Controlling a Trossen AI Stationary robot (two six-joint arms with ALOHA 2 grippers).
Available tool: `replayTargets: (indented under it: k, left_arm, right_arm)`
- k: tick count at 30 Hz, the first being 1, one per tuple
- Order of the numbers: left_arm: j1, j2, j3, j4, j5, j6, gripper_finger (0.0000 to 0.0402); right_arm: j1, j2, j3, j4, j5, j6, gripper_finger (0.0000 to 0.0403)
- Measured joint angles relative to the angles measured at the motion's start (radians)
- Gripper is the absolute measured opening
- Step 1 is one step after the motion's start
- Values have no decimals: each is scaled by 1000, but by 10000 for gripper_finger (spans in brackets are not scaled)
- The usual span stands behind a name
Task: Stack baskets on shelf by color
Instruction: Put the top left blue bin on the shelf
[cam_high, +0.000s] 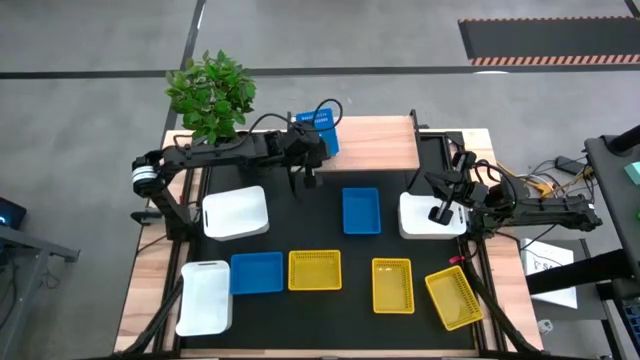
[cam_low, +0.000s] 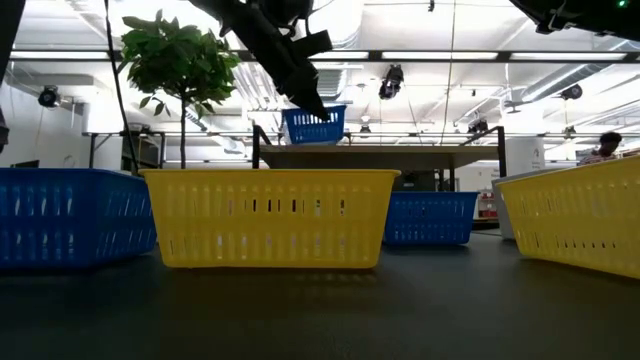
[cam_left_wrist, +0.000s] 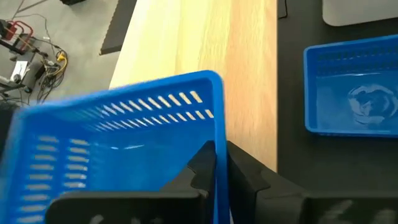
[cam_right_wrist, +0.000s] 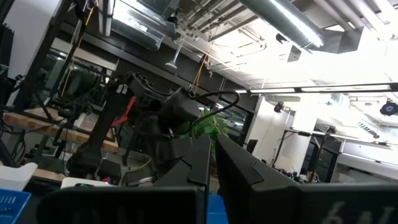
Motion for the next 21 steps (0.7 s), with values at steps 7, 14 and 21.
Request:
replayTargets:
  k: [7,14,21]
  left_arm:
    - [12,0,-6,3,0,1,54]
    - [5,-5,2,-7,0,6,73]
    - [-36,-21,39,-14,0,11,73]
  right_arm:
    - [0,0,0,0,0,0,18]
    - [0,0,0,-1,0,-6,18]
    - [0,0,0,-2,0,-8,18]
